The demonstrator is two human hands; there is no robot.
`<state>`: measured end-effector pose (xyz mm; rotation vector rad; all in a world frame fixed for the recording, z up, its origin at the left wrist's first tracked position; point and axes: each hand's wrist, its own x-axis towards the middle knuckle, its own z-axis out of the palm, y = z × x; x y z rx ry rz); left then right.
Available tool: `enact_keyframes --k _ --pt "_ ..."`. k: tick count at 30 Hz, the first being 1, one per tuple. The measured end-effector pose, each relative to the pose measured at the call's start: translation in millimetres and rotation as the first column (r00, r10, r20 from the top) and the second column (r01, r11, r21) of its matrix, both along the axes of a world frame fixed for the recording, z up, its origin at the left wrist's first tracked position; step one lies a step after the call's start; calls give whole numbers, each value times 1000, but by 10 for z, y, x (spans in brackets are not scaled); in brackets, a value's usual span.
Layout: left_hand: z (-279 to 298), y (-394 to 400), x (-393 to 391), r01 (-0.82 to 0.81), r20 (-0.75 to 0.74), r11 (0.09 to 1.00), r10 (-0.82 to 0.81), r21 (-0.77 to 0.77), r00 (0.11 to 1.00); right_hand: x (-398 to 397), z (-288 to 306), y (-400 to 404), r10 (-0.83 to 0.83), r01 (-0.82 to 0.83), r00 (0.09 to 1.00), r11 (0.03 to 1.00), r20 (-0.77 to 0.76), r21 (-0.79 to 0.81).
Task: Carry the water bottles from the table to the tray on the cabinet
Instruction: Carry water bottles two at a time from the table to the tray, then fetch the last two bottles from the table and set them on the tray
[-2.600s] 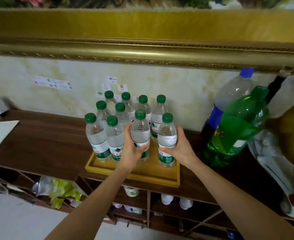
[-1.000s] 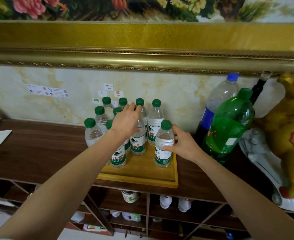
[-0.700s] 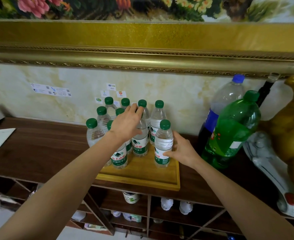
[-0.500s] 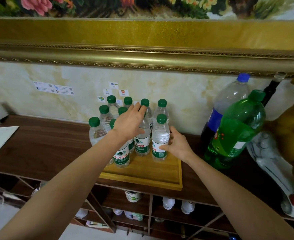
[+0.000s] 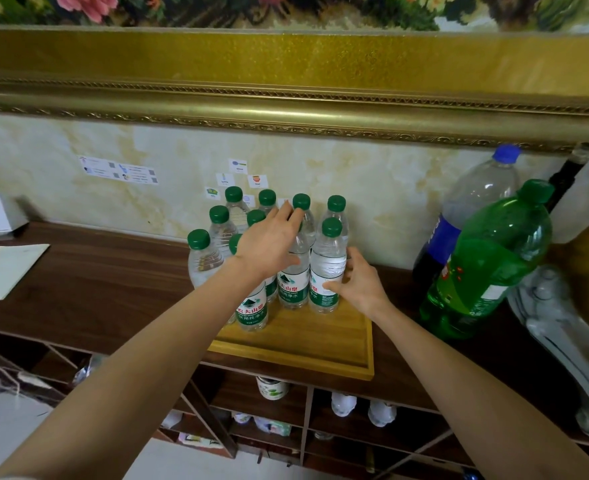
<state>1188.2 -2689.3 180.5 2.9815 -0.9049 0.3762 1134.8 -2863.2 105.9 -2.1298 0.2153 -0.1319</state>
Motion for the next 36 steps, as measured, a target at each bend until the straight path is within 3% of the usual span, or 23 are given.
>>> enact_keyframes --k 14,23,28,32,36 --pt "9 16 -36 7 3 1000 -7 19 1000 -39 -108 109 -46 50 999 983 23 -178" --pt "38 -41 -95 -51 9 996 50 75 999 -109 -137 80 -74 72 997 996 -28 -60" --pt "152 -68 -220 -85 60 996 85 -3 995 -337 -91 13 -135 136 990 990 42 -37" --pt "254 -24 -526 -73 129 990 89 -119 988 -549 -8 -25 -15 23 992 998 127 -64" --pt "140 105 -1014 -204 84 956 226 -209 970 -646 -80 34 281 -262 956 947 83 -188"
